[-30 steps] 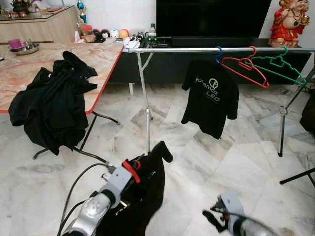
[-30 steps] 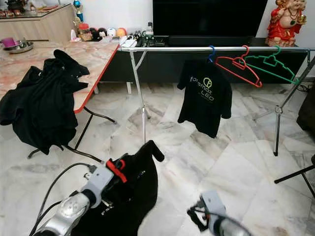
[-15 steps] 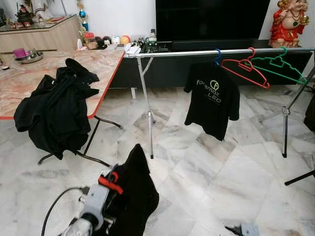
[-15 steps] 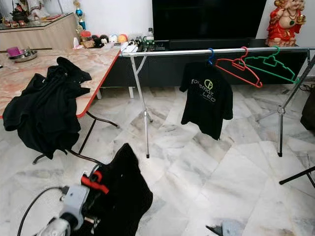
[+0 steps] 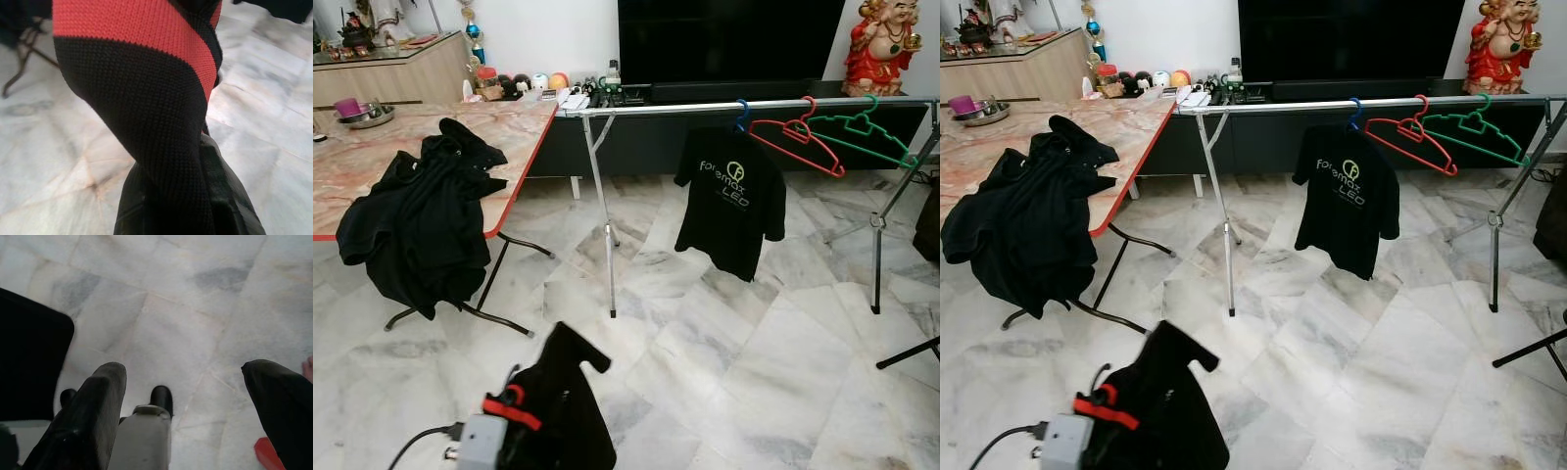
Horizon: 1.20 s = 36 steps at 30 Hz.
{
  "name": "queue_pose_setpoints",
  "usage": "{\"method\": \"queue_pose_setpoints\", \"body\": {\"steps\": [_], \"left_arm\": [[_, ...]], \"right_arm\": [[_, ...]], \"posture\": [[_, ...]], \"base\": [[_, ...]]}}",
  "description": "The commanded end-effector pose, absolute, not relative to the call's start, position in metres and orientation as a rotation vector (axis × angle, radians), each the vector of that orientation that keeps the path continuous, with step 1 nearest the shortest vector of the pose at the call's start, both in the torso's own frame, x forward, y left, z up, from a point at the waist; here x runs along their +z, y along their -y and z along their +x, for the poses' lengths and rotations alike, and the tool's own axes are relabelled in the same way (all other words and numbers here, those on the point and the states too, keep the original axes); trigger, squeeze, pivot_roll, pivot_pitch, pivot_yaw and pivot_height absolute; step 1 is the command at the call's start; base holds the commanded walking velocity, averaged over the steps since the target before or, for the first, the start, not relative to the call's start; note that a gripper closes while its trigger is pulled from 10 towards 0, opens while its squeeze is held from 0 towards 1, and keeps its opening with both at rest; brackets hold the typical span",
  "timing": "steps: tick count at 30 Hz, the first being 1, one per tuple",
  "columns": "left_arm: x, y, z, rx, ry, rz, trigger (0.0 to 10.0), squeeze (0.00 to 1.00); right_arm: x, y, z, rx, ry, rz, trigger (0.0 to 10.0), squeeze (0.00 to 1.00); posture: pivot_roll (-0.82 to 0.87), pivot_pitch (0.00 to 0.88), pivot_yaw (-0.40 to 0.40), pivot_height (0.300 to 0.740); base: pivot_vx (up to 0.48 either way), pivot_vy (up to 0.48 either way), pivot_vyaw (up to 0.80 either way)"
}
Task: Hang hanger
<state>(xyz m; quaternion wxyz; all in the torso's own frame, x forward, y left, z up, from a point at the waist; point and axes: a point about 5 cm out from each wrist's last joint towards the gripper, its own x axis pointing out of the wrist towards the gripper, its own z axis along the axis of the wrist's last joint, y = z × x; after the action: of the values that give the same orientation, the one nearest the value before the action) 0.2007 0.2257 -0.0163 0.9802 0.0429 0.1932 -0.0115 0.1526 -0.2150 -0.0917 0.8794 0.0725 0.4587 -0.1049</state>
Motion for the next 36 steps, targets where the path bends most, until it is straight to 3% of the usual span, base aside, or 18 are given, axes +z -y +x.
{"method": "queue_pose_setpoints", "body": {"steps": [1,9,18,36], "left_arm": [[-0.008,-0.234,0.203,0.024,-0.350,0.061,10.0,0.00],[-0.005,-0.225,0.207,-0.038,-0.349,0.068,10.0,0.00],[-0.003,-0.210,0.216,-0.101,-0.346,0.079,10.0,0.00],[0.002,-0.201,0.218,-0.138,-0.338,0.084,10.0,0.00]], "right_arm": [[-0.092,0.211,0.154,-0.204,-0.961,0.160,10.0,0.00],[-0.088,0.207,0.165,-0.210,-0.932,0.160,10.0,0.00],[-0.095,0.215,0.146,-0.263,-0.982,0.157,10.0,0.00],[-0.093,0.213,0.152,-0.225,-0.979,0.110,10.0,0.00]], "posture": [[0.07,0.000,0.030,0.740],[0.04,0.000,0.061,0.740],[0.03,0.000,0.079,0.740],[0.04,0.000,0.072,0.740]], "base": [[0.000,0.000,0.00],[0.141,0.000,0.00],[0.316,0.000,0.00],[0.407,0.000,0.00]]}}
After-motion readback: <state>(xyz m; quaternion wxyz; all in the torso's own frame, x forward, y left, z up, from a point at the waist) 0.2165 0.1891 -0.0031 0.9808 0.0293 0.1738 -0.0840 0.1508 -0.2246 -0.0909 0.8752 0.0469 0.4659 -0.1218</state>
